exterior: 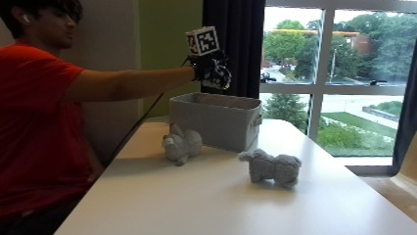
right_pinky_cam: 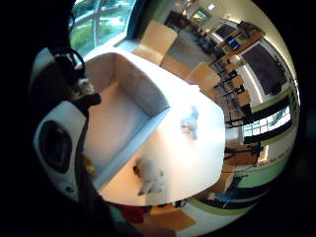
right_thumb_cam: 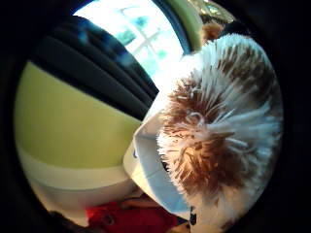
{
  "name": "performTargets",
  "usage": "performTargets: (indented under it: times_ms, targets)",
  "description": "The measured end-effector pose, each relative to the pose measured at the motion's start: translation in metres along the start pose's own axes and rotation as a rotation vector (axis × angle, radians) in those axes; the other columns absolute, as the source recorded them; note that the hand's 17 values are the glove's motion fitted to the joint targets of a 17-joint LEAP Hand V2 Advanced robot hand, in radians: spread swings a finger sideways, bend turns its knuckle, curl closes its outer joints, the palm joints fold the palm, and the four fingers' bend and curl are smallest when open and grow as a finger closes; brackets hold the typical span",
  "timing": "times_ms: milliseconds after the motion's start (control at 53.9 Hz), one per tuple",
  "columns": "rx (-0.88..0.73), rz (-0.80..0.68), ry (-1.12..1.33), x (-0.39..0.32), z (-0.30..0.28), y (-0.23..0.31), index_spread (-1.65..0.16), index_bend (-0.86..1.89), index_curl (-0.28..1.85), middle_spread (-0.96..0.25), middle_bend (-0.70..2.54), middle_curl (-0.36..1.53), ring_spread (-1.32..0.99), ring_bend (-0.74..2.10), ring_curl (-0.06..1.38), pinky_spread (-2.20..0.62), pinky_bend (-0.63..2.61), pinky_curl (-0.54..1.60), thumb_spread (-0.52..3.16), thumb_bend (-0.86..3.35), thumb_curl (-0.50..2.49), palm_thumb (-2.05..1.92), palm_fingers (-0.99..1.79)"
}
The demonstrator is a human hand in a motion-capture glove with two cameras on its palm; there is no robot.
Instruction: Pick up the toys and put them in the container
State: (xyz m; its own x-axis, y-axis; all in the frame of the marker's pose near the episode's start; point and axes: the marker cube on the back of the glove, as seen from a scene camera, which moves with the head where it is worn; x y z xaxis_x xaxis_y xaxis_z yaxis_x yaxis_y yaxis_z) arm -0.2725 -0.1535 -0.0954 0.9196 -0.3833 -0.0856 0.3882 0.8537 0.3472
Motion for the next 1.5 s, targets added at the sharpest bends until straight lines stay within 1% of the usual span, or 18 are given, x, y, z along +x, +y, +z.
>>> performTargets:
  times_ms: [93, 130, 149, 167, 204, 223, 241, 297, 353, 464, 557, 743, 984, 1170, 1263, 1355, 1504]
  targets:
    - [-0.044, 0.004, 0.008, -0.001, 0.001, 0.003, -0.53, 0.11, 1.07, -0.47, 0.31, 0.57, -0.48, 0.78, 0.41, -0.43, 0.98, 0.38, 0.71, -0.02, 0.96, 0.56, 0.91]
    - [-0.075, 0.009, 0.022, 0.001, 0.003, 0.006, -0.53, 0.10, 1.06, -0.45, 0.28, 0.56, -0.46, 0.78, 0.41, -0.40, 0.98, 0.39, 0.75, -0.02, 0.95, 0.55, 0.82]
    - [-0.090, 0.009, 0.029, 0.003, 0.004, 0.008, -0.53, 0.10, 1.05, -0.44, 0.27, 0.56, -0.45, 0.77, 0.40, -0.38, 0.98, 0.39, 0.78, -0.02, 0.95, 0.54, 0.75]
    - [-0.104, 0.008, 0.035, 0.005, 0.005, 0.010, -0.53, 0.11, 1.03, -0.41, 0.22, 0.55, -0.41, 0.71, 0.39, -0.33, 0.98, 0.40, 0.81, -0.03, 0.93, 0.52, 0.54]
    - [-0.123, 0.004, 0.030, 0.010, 0.008, 0.014, -0.52, 0.14, 1.01, -0.35, 0.16, 0.54, -0.33, 0.61, 0.39, -0.25, 1.02, 0.43, 0.89, -0.06, 0.89, 0.42, 0.28]
    - [-0.129, 0.006, 0.019, 0.013, 0.009, 0.016, -0.52, 0.10, 0.99, -0.32, 0.17, 0.54, -0.29, 0.54, 0.38, -0.22, 1.07, 0.45, 0.93, -0.08, 0.87, 0.37, 0.15]
    - [-0.134, 0.009, 0.005, 0.015, 0.010, 0.018, -0.51, 0.05, 0.96, -0.30, 0.17, 0.53, -0.26, 0.51, 0.38, -0.19, 1.10, 0.46, 0.95, -0.09, 0.84, 0.33, 0.05]
    - [-0.151, 0.026, -0.033, 0.023, 0.011, 0.023, -0.49, 0.01, 0.86, -0.23, 0.18, 0.51, -0.18, 0.44, 0.34, -0.12, 1.19, 0.45, 1.01, -0.09, 0.77, 0.23, -0.06]
    - [-0.171, 0.039, -0.055, 0.030, 0.012, 0.029, -0.47, 0.02, 0.78, -0.18, 0.19, 0.50, -0.13, 0.40, 0.29, -0.06, 1.22, 0.43, 1.04, -0.08, 0.71, 0.15, -0.10]
    - [-0.194, 0.038, -0.057, 0.052, 0.010, 0.048, -0.43, 0.06, 0.66, -0.12, 0.19, 0.48, -0.05, 0.37, 0.27, 0.01, 1.24, 0.42, 1.08, -0.06, 0.62, 0.03, -0.12]
    - [-0.214, 0.074, -0.028, 0.065, 0.011, 0.061, -0.42, 0.11, 0.60, -0.10, 0.19, 0.46, -0.01, 0.35, 0.26, 0.05, 1.21, 0.40, 1.10, -0.05, 0.56, -0.02, -0.11]
    - [-0.232, 0.098, -0.029, 0.099, 0.015, 0.098, -0.40, 0.15, 0.52, -0.08, 0.18, 0.44, 0.02, 0.26, 0.25, 0.09, 1.10, 0.36, 1.11, -0.06, 0.46, -0.06, -0.12]
    - [-0.275, 0.099, -0.027, 0.137, 0.030, 0.149, -0.40, 0.18, 0.46, -0.08, 0.16, 0.39, 0.02, 0.18, 0.24, 0.10, 0.96, 0.31, 1.10, -0.07, 0.36, -0.08, -0.11]
    - [-0.301, 0.170, -0.018, 0.146, 0.042, 0.177, -0.40, 0.19, 0.45, -0.07, 0.14, 0.35, 0.01, 0.15, 0.23, 0.10, 0.87, 0.29, 1.08, -0.07, 0.31, -0.08, -0.15]
    - [-0.327, 0.123, -0.001, 0.150, 0.049, 0.191, -0.40, 0.19, 0.44, -0.07, 0.13, 0.33, 0.00, 0.14, 0.22, 0.10, 0.84, 0.29, 1.07, -0.07, 0.29, -0.08, -0.16]
    - [-0.337, 0.105, 0.003, 0.152, 0.057, 0.200, -0.40, 0.19, 0.44, -0.07, 0.13, 0.32, 0.00, 0.14, 0.20, 0.10, 0.82, 0.29, 1.06, -0.07, 0.28, -0.08, -0.15]
    - [-0.349, 0.142, 0.011, 0.154, 0.078, 0.211, -0.40, 0.20, 0.43, -0.07, 0.13, 0.29, -0.01, 0.14, 0.18, 0.10, 0.80, 0.29, 1.05, -0.07, 0.26, -0.08, -0.16]
